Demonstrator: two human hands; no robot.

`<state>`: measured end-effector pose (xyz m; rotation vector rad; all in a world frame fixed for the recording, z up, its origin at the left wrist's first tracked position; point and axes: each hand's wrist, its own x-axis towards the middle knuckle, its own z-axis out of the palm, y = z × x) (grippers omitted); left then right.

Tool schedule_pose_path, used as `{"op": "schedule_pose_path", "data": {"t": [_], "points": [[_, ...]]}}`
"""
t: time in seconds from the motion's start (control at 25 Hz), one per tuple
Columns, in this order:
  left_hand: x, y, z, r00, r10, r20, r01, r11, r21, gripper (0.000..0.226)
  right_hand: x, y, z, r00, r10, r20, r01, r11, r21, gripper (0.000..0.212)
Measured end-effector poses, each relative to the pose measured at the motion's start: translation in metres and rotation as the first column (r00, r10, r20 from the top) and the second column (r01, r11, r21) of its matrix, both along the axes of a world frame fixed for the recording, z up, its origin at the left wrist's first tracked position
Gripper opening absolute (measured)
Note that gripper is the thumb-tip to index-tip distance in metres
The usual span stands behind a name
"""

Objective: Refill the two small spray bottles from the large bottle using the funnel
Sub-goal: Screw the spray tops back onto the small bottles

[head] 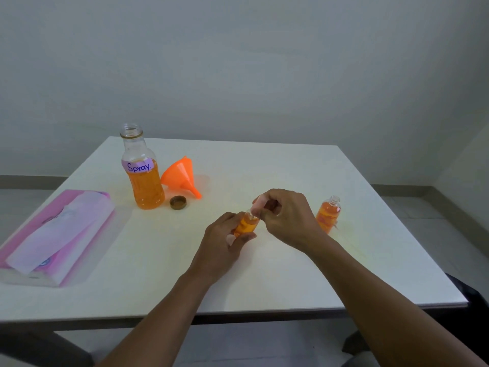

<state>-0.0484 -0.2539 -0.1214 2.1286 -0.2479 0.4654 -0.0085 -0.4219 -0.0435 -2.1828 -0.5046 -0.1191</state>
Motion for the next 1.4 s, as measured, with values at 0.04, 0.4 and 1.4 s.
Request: {"op": "schedule_pose_path", "data": {"t": [0.04, 0.4, 1.4], "points": [[0.000, 0.000, 0.001, 1.000, 0.017, -0.014, -0.017, 1.000, -0.020, 0.028, -0.002, -0.001, -0.001, 1.000, 0.001, -0.009, 0.000, 1.000, 0.031, 0.010], [0.002, -0.003, 0.002, 0.944, 0.143, -0.296, -0.171, 0.983, -0.070, 0.061, -0.037, -0.059, 0.010, 0.979, -0.173, 0.104, 0.164, 0.982, 0.092, 0.024], [0.043, -0.164, 0.012, 0.958, -0.041, -0.284, -0.011, 0.984, -0.180, 0.050, 0.084, -0.175, -0.028, 0.897, -0.231, -0.375, 0.131, 0.953, -0.275, 0.027]]}}
